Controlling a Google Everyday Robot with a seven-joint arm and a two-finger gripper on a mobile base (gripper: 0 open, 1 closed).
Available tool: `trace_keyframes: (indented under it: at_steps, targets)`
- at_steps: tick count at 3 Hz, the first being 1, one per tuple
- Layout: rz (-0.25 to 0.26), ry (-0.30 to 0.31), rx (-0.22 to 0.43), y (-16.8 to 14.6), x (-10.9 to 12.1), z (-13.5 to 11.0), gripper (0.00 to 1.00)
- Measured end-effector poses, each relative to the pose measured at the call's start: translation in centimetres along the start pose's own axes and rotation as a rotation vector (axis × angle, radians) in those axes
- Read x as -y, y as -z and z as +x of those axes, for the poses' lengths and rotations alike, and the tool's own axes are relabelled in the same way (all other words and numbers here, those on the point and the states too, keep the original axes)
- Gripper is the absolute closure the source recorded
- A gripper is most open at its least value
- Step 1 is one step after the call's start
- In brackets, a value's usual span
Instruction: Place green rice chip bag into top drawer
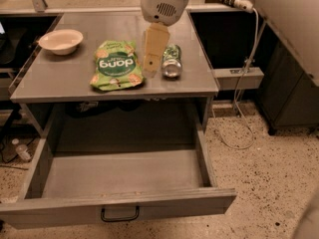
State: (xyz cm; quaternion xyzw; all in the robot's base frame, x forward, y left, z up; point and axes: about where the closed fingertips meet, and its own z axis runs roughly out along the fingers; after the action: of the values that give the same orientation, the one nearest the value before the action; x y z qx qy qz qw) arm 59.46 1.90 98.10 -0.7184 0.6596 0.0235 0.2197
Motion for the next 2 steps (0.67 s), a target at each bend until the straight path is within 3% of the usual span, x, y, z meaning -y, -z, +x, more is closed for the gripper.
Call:
trace_keyframes:
  at_steps: [1, 2]
  targets:
    - [-0.045, 0.02, -0.028, -3.08, 2.36, -1.69, 0.0]
    - [-0.038, 0.024, -0.018, -3.27, 2.64, -2.21, 0.0]
